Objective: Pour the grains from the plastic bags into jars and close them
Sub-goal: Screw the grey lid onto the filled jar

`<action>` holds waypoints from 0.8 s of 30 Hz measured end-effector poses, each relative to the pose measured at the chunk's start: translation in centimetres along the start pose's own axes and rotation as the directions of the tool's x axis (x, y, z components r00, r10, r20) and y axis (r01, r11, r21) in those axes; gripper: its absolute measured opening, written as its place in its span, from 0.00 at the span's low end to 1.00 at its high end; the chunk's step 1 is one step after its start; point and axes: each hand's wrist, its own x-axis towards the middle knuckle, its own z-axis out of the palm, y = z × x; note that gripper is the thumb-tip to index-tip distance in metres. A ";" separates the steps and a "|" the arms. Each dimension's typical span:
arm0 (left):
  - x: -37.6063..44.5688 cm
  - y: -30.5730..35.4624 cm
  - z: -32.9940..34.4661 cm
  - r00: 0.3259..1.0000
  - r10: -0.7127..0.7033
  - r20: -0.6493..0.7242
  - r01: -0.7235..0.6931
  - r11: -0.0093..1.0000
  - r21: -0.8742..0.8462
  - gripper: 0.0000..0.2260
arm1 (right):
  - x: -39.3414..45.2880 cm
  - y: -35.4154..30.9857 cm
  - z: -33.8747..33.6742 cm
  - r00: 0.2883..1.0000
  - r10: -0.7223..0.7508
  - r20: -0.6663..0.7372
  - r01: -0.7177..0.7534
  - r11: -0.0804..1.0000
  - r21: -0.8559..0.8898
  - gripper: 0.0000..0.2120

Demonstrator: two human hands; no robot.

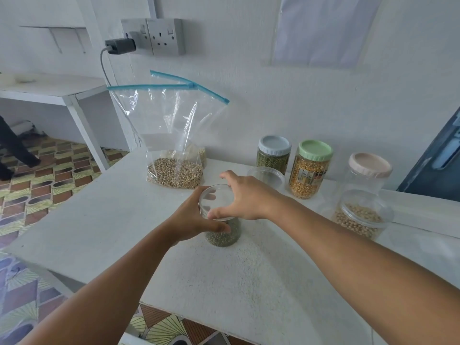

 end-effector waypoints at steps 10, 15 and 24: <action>0.2 -0.5 0.0 1.000 0.005 0.005 -0.004 1.000 -0.023 0.47 | -0.1 -0.5 1.1 0.990 0.032 -0.135 -0.048 0.992 -0.114 0.56; 0.2 -0.4 0.1 1.000 0.002 0.006 -0.001 1.000 -0.030 0.47 | -0.5 -0.5 -0.7 0.999 0.023 0.042 -0.025 0.998 0.053 0.55; 0.0 -0.4 -0.2 0.999 0.014 0.038 -0.013 1.000 -0.020 0.48 | -0.5 -0.3 0.4 0.995 0.025 -0.099 -0.027 0.999 -0.017 0.55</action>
